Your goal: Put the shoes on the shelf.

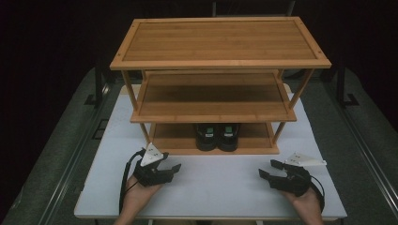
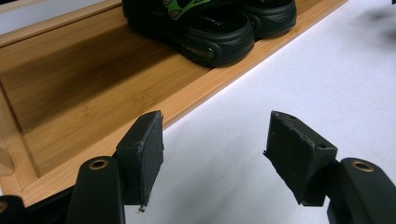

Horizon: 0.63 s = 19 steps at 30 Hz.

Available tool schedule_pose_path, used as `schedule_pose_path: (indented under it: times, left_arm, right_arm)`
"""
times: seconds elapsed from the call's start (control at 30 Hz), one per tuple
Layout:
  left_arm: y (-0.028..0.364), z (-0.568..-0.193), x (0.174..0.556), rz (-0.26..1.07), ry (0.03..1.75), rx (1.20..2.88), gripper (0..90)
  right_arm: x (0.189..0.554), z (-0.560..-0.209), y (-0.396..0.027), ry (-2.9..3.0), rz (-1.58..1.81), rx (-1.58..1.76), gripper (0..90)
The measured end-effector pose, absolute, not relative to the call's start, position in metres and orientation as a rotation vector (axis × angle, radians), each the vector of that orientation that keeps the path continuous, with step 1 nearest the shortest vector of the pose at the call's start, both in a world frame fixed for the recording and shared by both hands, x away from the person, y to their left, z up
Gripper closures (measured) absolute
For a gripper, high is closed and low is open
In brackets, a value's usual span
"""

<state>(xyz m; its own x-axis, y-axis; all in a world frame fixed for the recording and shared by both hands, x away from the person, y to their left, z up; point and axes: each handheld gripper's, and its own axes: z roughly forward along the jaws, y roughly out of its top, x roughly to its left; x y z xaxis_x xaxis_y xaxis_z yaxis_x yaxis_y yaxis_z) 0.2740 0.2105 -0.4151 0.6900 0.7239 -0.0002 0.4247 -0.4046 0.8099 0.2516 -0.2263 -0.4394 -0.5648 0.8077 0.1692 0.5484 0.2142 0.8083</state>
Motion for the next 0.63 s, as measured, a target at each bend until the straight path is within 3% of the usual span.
schedule_pose_path:
  times: [0.63]
  left_arm:
    - [0.233,-0.429,0.256,0.414,0.923,2.041,27.7]
  right_arm:
    - [0.229,-0.442,-0.244,2.152,1.302,1.295,32.8]
